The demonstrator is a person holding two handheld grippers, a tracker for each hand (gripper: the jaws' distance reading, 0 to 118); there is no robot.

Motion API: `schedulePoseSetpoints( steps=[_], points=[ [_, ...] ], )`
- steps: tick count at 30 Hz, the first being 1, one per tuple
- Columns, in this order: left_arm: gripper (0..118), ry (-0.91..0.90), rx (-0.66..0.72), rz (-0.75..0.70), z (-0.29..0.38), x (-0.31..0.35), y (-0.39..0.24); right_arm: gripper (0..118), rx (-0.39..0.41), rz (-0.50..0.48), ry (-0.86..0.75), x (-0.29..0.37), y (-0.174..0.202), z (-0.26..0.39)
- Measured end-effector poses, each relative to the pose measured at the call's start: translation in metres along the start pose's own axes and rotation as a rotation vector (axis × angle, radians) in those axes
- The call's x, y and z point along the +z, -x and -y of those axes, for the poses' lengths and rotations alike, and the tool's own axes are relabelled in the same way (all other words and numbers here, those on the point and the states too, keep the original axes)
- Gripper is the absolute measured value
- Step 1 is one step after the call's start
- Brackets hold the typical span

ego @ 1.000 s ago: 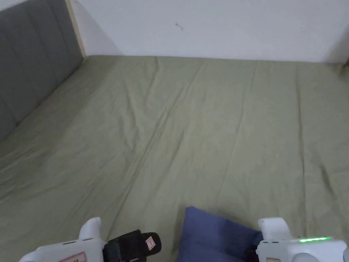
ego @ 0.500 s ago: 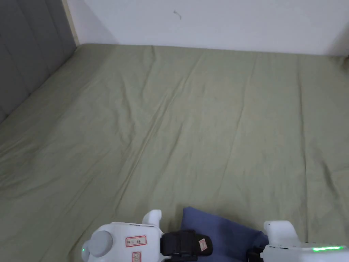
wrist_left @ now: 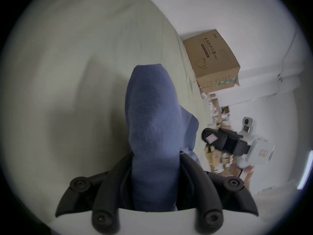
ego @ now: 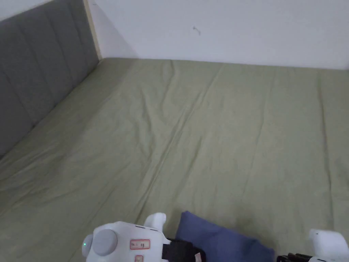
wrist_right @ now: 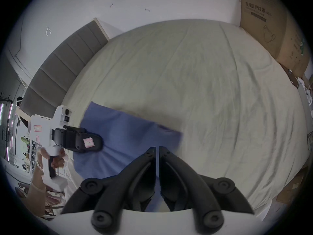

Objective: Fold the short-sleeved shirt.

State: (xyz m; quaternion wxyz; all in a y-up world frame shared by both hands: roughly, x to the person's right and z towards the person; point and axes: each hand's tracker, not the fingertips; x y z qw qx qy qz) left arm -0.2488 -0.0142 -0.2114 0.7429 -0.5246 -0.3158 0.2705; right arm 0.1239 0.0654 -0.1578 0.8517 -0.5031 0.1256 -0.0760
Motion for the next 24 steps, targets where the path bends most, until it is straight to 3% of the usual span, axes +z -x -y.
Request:
schedulePoseSetpoints(
  steps=[3, 5, 10, 14, 15, 18, 19, 21, 24],
  points=[
    [26, -0.024, -0.034, -0.16, -0.023, 0.058, 0.025, 4, 0.011, 0.003, -0.019, 0.006, 0.001, -0.003],
    [26, -0.038, 0.004, -0.325, -0.043, 0.101, 0.05, 4, 0.012, 0.012, -0.027, 0.005, 0.0, -0.005],
    [26, -0.014, -0.053, -0.736, -0.082, 0.19, 0.083, 4, -0.019, 0.057, -0.026, 0.003, -0.013, -0.007],
    [27, 0.058, -0.198, -1.023, -0.106, 0.221, 0.104, 4, -0.058, 0.116, -0.007, -0.004, -0.028, -0.006],
    [34, 0.068, -0.208, -1.104, -0.11, 0.226, 0.112, 4, -0.075, 0.125, -0.007, -0.004, -0.031, -0.006],
    [93, 0.05, -0.198, -1.289, -0.119, 0.241, 0.137, 4, -0.099, 0.132, -0.008, -0.003, -0.038, -0.006],
    [105, 0.037, -0.18, -1.319, -0.119, 0.246, 0.143, 4, -0.101, 0.136, -0.004, -0.004, -0.04, -0.007],
    [106, -0.016, -0.119, -1.311, -0.119, 0.258, 0.152, 4, -0.101, 0.148, 0.001, -0.005, -0.043, -0.007],
    [105, -0.121, 0.003, -1.155, -0.114, 0.273, 0.147, 4, -0.101, 0.154, 0.008, -0.006, -0.045, -0.007]
  ],
)
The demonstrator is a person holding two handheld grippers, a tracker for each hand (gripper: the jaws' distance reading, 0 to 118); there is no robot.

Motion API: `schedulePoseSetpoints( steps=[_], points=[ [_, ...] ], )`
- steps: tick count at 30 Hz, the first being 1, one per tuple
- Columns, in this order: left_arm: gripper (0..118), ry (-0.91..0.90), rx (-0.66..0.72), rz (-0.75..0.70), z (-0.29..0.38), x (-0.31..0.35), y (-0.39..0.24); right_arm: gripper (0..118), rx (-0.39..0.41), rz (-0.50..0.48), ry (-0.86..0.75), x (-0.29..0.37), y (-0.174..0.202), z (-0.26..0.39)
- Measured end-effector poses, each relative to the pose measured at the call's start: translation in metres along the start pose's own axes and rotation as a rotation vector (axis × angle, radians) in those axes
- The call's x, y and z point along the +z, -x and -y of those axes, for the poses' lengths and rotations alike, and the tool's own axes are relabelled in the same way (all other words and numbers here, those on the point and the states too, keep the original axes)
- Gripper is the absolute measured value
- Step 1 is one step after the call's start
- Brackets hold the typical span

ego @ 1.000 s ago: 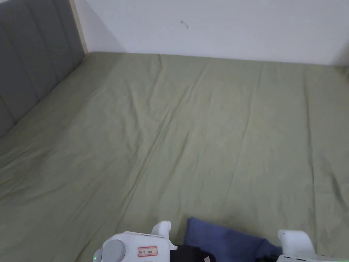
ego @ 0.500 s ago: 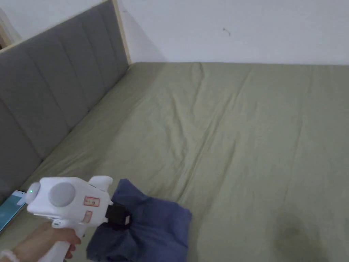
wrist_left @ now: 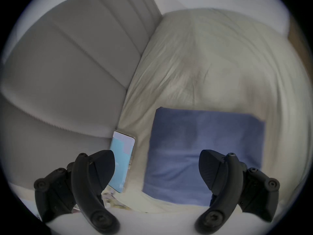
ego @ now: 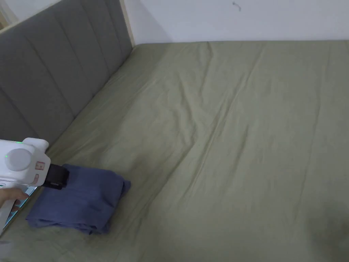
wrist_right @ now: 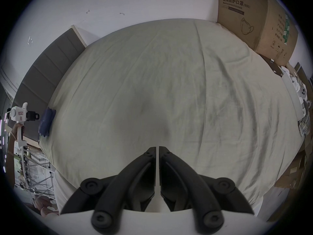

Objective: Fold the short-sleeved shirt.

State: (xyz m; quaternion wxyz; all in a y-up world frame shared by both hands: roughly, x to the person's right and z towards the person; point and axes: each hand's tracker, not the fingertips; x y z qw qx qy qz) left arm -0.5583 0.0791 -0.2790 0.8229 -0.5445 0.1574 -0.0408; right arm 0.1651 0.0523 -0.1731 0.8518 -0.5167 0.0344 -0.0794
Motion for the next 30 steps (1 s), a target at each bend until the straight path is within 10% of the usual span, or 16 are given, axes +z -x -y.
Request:
schedulePoseSetpoints(
  steps=[3, 6, 7, 12, 19, 30],
  points=[
    [98, -0.003, 0.073, 0.081, 0.007, 0.02, -0.004, 4, -0.001, -0.014, -0.001, -0.001, 0.001, 0.0],
    [9, -0.067, 0.062, 0.16, 0.018, 0.045, -0.032, 4, -0.002, -0.039, -0.016, 0.003, 0.004, 0.002],
    [3, -0.096, 0.056, 0.175, 0.026, 0.055, -0.043, 4, -0.005, -0.052, -0.02, 0.005, 0.004, 0.002],
    [0, -0.209, 0.103, 0.365, 0.064, 0.107, -0.107, 4, -0.015, -0.091, -0.05, 0.019, 0.0, 0.009],
    [0, -0.529, 0.07, 0.268, 0.127, 0.208, -0.211, 4, 0.013, -0.149, -0.218, 0.055, 0.004, 0.008],
    [0, -0.904, 0.093, 0.316, 0.158, 0.328, -0.306, 4, 0.115, -0.008, -0.732, 0.159, 0.044, -0.006]
  ],
)
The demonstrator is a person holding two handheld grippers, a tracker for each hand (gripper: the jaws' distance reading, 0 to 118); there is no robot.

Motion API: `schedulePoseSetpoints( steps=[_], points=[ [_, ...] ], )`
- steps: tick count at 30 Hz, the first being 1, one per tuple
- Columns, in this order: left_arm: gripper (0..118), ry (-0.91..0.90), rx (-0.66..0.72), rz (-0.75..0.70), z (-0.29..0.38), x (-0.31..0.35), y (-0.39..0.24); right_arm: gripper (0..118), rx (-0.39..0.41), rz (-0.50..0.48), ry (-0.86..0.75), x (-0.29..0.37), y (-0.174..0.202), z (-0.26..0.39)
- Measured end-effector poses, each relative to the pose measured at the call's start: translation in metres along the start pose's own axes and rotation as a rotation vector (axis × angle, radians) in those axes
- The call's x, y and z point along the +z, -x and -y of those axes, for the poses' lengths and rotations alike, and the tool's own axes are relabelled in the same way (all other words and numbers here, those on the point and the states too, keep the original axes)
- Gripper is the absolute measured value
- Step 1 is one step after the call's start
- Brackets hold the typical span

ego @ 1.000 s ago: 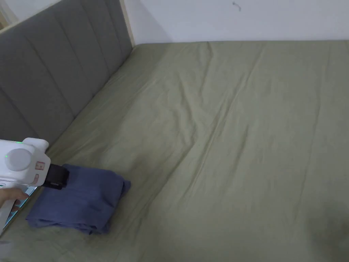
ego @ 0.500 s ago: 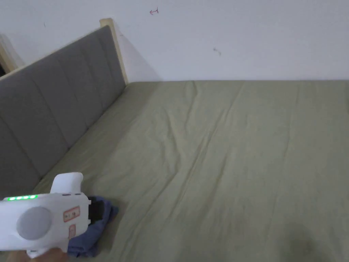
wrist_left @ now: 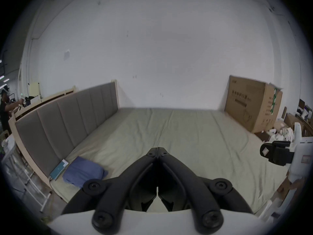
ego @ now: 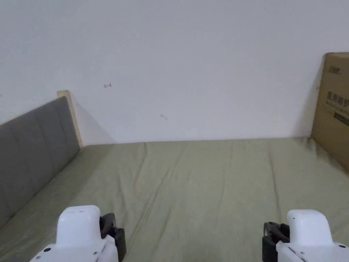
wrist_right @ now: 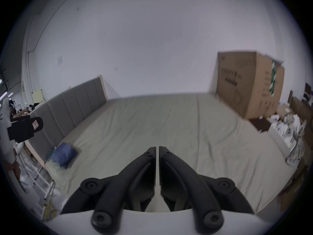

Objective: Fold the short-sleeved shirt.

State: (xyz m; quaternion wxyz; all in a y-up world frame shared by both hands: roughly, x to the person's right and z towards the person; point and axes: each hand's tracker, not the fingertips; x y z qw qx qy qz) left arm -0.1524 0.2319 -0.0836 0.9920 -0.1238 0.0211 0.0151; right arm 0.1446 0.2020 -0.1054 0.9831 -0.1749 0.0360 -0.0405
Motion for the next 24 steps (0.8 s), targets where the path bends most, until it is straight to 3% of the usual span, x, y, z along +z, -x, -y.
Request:
schedulePoseSetpoints(
  steps=[2, 5, 8, 18, 19, 21, 23, 24],
  points=[
    [0, -0.063, 0.054, -0.02, -0.003, 0.017, -0.015, 4, -0.002, 0.039, -0.106, 0.019, 0.002, -0.008],
    [0, -0.145, -0.022, -0.067, -0.007, 0.033, -0.035, 4, 0.057, 0.077, -0.194, 0.04, 0.007, -0.02],
    [0, -0.189, -0.102, -0.11, -0.011, 0.041, -0.05, 4, 0.071, 0.078, -0.223, 0.054, 0.008, -0.026],
    [0, -0.178, -0.118, -0.091, -0.013, 0.047, -0.055, 6, 0.083, 0.082, -0.227, 0.068, 0.011, -0.023],
    [1, -0.173, -0.111, -0.084, -0.014, 0.047, -0.053, 10, 0.077, 0.084, -0.222, 0.068, 0.011, -0.023],
    [9, -0.164, -0.11, -0.085, -0.014, 0.046, -0.051, 30, 0.062, 0.085, -0.207, 0.066, 0.01, -0.023],
    [30, -0.162, -0.121, -0.098, -0.013, 0.046, -0.051, 65, 0.055, 0.078, -0.2, 0.064, 0.009, -0.023],
    [51, -0.162, -0.12, -0.097, -0.013, 0.047, -0.05, 80, 0.054, 0.078, -0.196, 0.063, 0.008, -0.022]
  ],
)
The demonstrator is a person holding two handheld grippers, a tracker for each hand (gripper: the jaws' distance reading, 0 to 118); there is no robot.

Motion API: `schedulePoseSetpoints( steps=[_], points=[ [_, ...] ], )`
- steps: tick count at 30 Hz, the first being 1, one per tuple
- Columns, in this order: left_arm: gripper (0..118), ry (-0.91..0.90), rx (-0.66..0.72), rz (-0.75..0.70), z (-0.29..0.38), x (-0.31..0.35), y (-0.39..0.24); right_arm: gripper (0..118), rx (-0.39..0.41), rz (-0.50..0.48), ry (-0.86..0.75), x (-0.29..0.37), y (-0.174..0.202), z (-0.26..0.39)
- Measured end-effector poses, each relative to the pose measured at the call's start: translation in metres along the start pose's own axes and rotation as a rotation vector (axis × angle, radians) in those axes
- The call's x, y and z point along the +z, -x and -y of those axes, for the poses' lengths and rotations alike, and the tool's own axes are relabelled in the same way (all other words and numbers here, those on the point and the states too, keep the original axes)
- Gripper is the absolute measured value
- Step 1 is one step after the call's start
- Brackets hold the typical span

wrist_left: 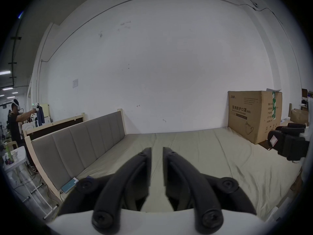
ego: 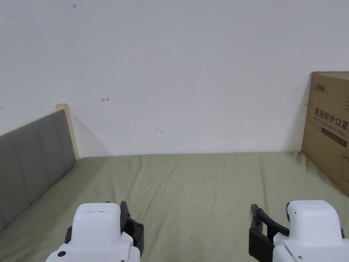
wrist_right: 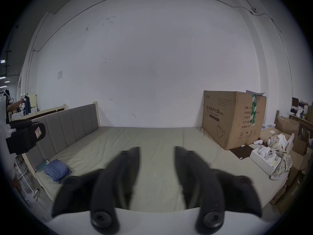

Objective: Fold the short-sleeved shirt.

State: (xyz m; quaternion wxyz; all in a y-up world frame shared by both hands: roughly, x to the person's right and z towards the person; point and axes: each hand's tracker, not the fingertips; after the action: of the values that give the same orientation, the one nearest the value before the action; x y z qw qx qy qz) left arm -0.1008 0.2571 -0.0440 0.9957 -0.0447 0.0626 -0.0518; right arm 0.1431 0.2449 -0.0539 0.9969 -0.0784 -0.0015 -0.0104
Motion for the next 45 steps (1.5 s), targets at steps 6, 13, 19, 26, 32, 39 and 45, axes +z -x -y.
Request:
schedulePoseSetpoints(
  steps=[6, 13, 19, 26, 32, 39, 45],
  points=[
    [118, 0.007, 0.04, 0.018, -0.002, 0.0, 0.004, 103, 0.023, 0.006, 0.01, -0.002, 0.003, 0.002],
    [118, 0.013, -0.023, 0.018, -0.009, -0.002, -0.001, 110, 0.014, 0.02, 0.009, -0.006, 0.004, 0.001],
    [118, 0.02, 0.03, 0.163, -0.007, -0.002, -0.001, 111, 0.019, 0.026, 0.013, -0.007, 0.003, 0.002],
    [118, 0.023, 0.043, 0.145, -0.012, -0.005, -0.001, 111, 0.031, 0.042, 0.008, -0.007, 0.001, 0.0],
    [118, 0.072, 0.087, 0.07, -0.019, -0.008, 0.002, 111, -0.013, 0.021, 0.034, -0.011, -0.006, 0.0],
    [118, 0.035, 0.055, 0.075, -0.02, -0.003, -0.004, 111, -0.015, 0.019, 0.049, -0.014, -0.007, 0.003],
    [118, 0.038, 0.041, 0.053, -0.02, -0.004, -0.012, 111, -0.008, 0.018, 0.048, -0.015, -0.005, 0.002]
  ],
)
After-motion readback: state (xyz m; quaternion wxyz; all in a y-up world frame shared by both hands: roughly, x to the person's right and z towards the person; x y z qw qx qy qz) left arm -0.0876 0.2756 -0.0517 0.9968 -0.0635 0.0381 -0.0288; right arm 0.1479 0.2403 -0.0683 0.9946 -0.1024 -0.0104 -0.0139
